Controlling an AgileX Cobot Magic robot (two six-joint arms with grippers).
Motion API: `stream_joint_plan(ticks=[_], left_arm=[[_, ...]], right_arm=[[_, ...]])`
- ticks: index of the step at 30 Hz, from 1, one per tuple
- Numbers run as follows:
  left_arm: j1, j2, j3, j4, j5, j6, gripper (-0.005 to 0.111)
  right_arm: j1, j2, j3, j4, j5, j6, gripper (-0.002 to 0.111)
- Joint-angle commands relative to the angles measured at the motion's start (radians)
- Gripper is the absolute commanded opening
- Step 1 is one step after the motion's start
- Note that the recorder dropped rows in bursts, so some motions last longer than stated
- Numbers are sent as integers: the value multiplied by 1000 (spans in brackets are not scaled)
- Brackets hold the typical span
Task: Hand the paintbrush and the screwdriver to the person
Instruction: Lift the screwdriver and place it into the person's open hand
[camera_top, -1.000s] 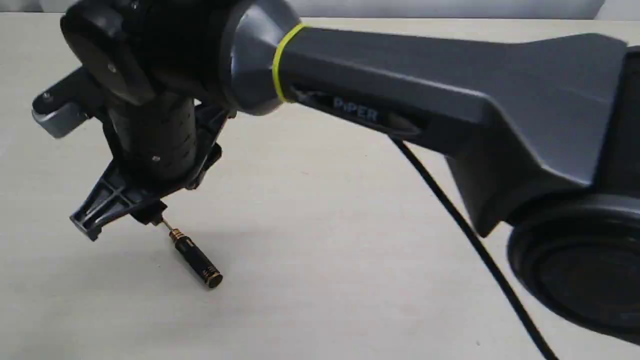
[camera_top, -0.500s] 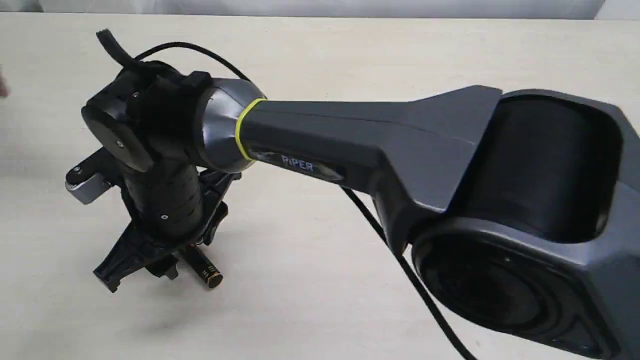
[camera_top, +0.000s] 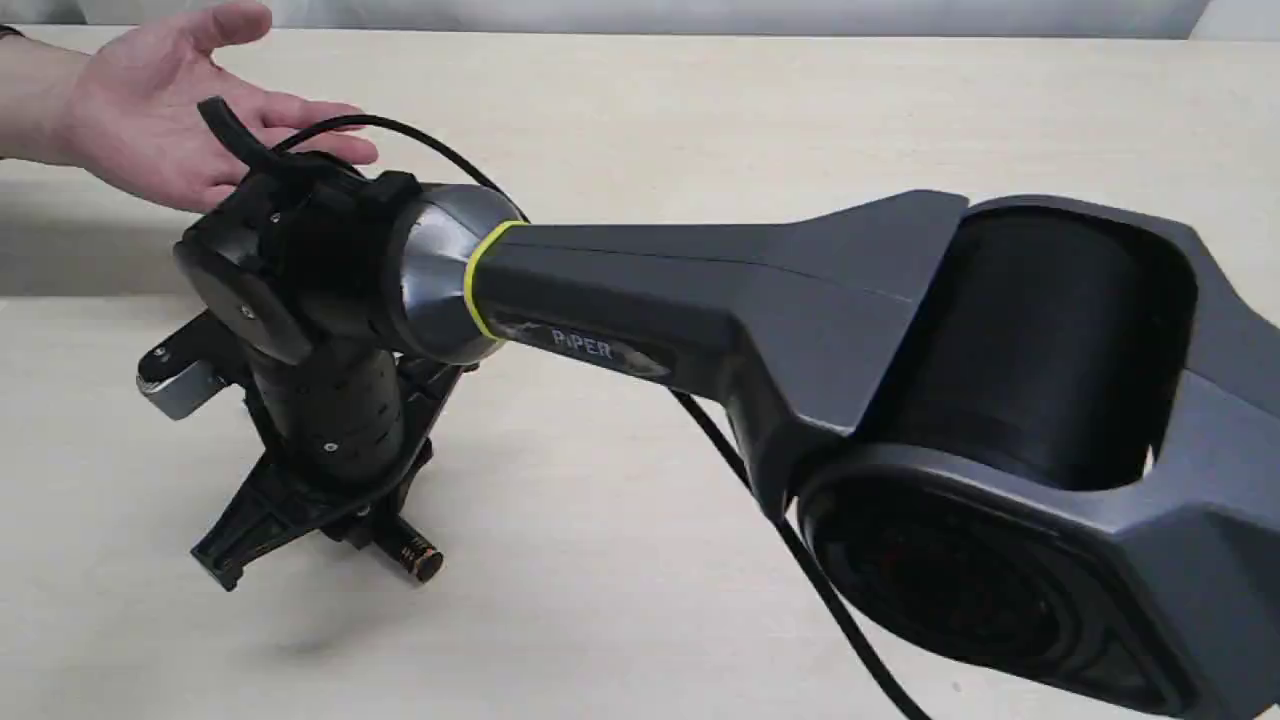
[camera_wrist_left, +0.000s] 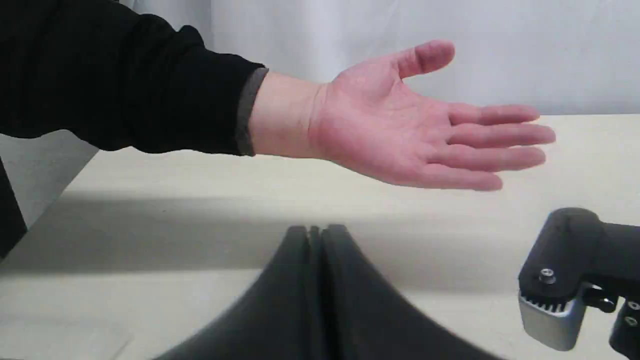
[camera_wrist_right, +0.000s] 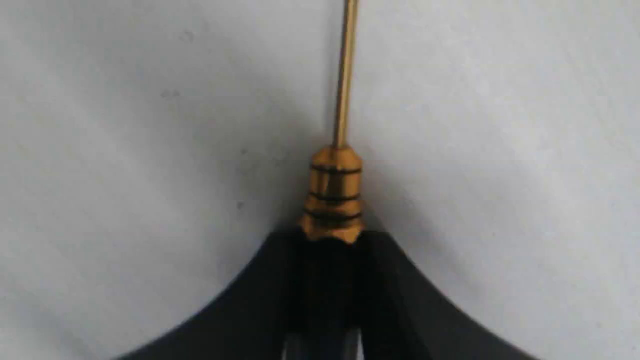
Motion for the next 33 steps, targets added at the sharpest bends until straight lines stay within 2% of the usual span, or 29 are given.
stream_joint_plan(ticks=[1,10,19,26,33], left_arm=[[-8,-2,2,0,-7,-2,0],[-8,-2,2,-3,-4,-2,0],[-8,-2,2,-3,-4,-2,0],[-8,-2,2,-3,-4,-2,0],[-8,-2,2,-3,-4,-2,0]], right_arm=[[0,16,3,-22,22,-2,4],[0,-60,3,-19,48,-47,4],[0,-254,3,-19,32,-80,4],[0,-309,3,-47,-170,-84,4],[-7,-248,3,-54,-429,-98,4]])
